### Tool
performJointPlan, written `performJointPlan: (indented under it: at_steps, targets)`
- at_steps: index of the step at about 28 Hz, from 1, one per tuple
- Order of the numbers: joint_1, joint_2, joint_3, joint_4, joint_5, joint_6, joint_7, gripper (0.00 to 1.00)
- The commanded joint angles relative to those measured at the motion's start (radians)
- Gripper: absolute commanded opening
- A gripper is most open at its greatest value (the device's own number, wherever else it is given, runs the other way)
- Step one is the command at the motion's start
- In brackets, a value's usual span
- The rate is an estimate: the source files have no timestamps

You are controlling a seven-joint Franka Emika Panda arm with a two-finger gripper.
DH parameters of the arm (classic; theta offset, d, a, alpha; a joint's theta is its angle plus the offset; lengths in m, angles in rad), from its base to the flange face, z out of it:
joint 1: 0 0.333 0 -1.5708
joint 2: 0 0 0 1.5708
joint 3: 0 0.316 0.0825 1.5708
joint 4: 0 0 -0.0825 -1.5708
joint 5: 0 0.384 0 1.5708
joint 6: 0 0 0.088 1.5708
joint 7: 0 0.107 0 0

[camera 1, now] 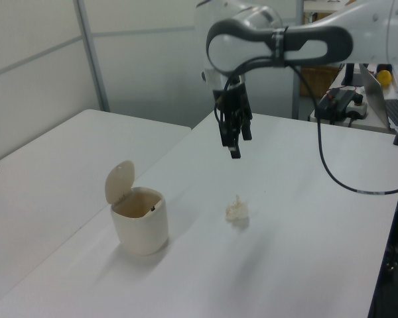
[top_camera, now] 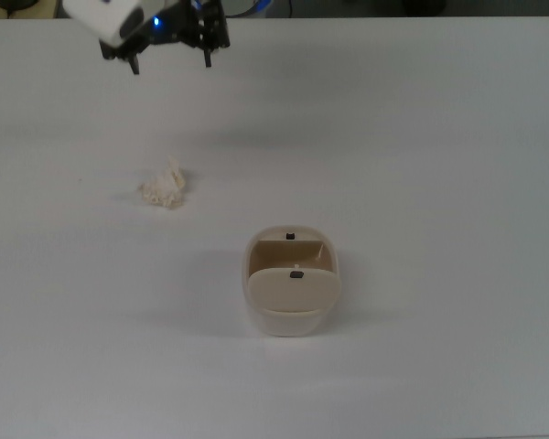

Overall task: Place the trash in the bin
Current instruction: 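Move the gripper over the crumpled white tissue and descend, then close the gripper on the crumpled white tissue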

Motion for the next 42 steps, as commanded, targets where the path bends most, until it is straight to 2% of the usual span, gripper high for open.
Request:
performJointPlan:
  at_steps: [1, 7, 10, 11, 12, 15, 23, 28, 33, 34, 35, 37, 39, 42]
  targets:
    - [-0.004, 0.074, 0.0, -0.005, -0.046, 0.026, -0.042, 1.0]
    - [-0.004, 0.102, 0.0, -0.1, -0.052, 0.17, -0.042, 1.0]
    - [-0.003, 0.117, 0.0, -0.126, -0.074, 0.211, -0.042, 1.0]
    - [-0.003, 0.123, 0.0, -0.129, -0.083, 0.219, -0.042, 0.98]
    - [-0.003, 0.141, 0.001, -0.13, -0.097, 0.225, -0.042, 0.91]
    - [-0.003, 0.166, 0.001, -0.13, -0.118, 0.234, -0.043, 0.81]
    - [-0.001, 0.207, 0.001, -0.164, -0.176, 0.266, -0.048, 0.72]
    - [0.007, 0.221, 0.003, -0.195, -0.198, 0.306, -0.065, 0.72]
    - [0.008, 0.234, 0.004, -0.215, -0.221, 0.339, -0.065, 0.41]
    - [0.008, 0.234, 0.004, -0.215, -0.221, 0.34, -0.065, 0.33]
    - [0.008, 0.234, 0.006, -0.213, -0.221, 0.34, -0.065, 0.2]
    - [0.008, 0.234, 0.006, -0.21, -0.221, 0.343, -0.065, 0.08]
    - [0.008, 0.232, 0.006, -0.207, -0.219, 0.343, -0.065, 0.0]
    - [0.008, 0.229, 0.006, -0.201, -0.215, 0.343, -0.065, 0.0]
